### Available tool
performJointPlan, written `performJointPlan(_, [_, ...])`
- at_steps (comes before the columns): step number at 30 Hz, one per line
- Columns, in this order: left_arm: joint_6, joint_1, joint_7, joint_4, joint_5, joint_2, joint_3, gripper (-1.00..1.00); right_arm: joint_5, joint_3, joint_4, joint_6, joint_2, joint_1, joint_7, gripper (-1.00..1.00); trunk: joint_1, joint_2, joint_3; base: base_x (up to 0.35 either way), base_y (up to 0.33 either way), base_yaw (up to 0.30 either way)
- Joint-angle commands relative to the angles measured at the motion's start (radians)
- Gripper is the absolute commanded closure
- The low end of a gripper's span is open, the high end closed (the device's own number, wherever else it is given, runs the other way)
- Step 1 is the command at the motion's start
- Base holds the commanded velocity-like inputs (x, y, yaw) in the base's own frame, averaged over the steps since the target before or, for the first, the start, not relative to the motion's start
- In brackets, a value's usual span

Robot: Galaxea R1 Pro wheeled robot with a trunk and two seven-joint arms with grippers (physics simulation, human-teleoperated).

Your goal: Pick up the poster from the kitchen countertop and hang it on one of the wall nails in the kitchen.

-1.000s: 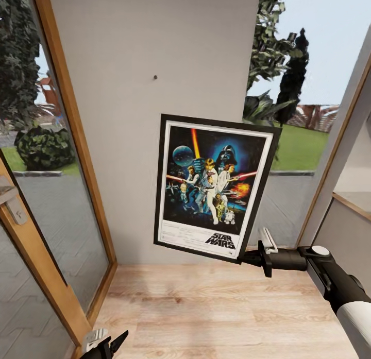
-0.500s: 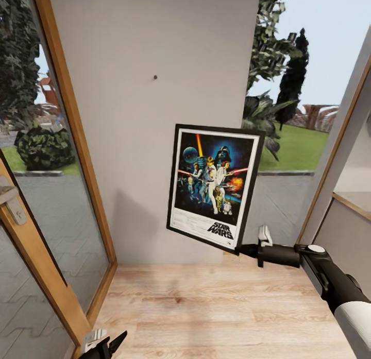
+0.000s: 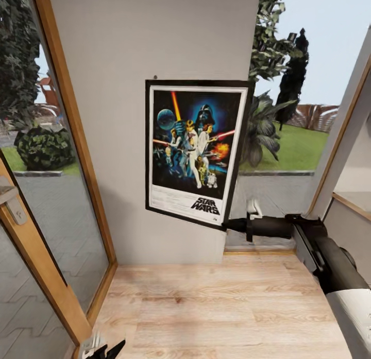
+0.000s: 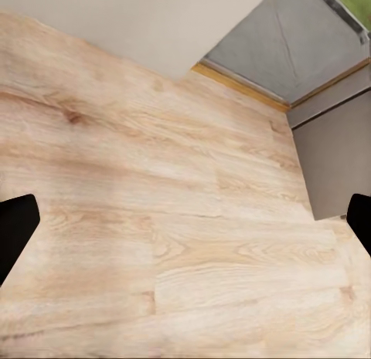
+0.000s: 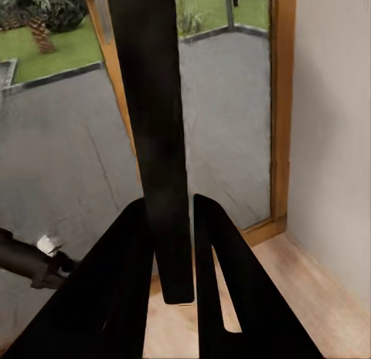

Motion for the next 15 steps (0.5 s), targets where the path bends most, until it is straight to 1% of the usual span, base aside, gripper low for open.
performJointPlan(1, [-0.006,0.001,-0.002,0.001,-0.009,0.002,-0.007,-1.00,-0.008,0.022,-0.019,0.033,0.001,-0.027,0.004,1.00,0.001,-0.002,-0.002,0.000,0.000,0.000])
performJointPlan(3, [-0.006,0.002,-0.001,0.001,-0.018,0.003,-0.008,-1.00,-0.010,0.039,-0.030,0.059,0.003,-0.054,0.009,1.00,0.001,-0.002,-0.002,0.000,0.000,0.000])
performJointPlan(4, [-0.005,0.004,0.000,0.001,-0.029,0.005,-0.009,-1.00,-0.011,0.077,-0.044,0.180,0.006,-0.133,0.031,1.00,0.001,-0.002,-0.002,0.000,0.000,0.000])
performJointPlan(5, [-0.005,0.004,0.001,0.001,-0.031,0.005,-0.009,-1.00,-0.011,0.087,-0.046,0.214,0.010,-0.164,0.042,1.00,0.001,-0.002,-0.002,0.000,0.000,0.000])
performJointPlan(6, [-0.005,0.004,0.001,0.001,-0.032,0.005,-0.009,-1.00,-0.011,0.091,-0.047,0.226,0.014,-0.179,0.049,1.00,0.001,-0.002,-0.002,0.000,0.000,0.000])
performJointPlan(7, [-0.005,0.005,0.003,0.001,-0.034,0.005,-0.009,-1.00,-0.012,0.119,-0.047,0.261,0.037,-0.247,0.070,1.00,0.001,-0.002,-0.002,0.000,0.000,0.000])
performJointPlan(8, [-0.005,0.010,0.004,0.001,-0.034,0.006,-0.009,-1.00,-0.011,0.154,-0.046,0.315,0.060,-0.299,0.078,1.00,0.001,-0.002,-0.002,0.000,0.000,0.000])
performJointPlan(9, [-0.006,0.018,0.005,0.001,-0.035,0.006,-0.009,-1.00,-0.009,0.174,-0.045,0.371,0.092,-0.337,0.082,1.00,0.001,-0.002,-0.002,0.000,0.000,0.000])
performJointPlan(10, [-0.006,0.021,0.005,0.001,-0.035,0.006,-0.009,-1.00,-0.008,0.182,-0.045,0.392,0.105,-0.351,0.083,1.00,0.001,-0.002,-0.002,0.000,0.000,0.000])
performJointPlan(13, [-0.006,0.025,0.005,0.001,-0.035,0.006,-0.009,-1.00,-0.005,0.191,-0.044,0.414,0.119,-0.366,0.083,1.00,0.001,-0.002,-0.002,0.000,0.000,0.000])
performJointPlan(15, [-0.006,0.026,0.005,0.001,-0.035,0.006,-0.009,-1.00,-0.004,0.193,-0.043,0.419,0.123,-0.370,0.083,1.00,0.001,-0.002,-0.002,0.000,0.000,0.000])
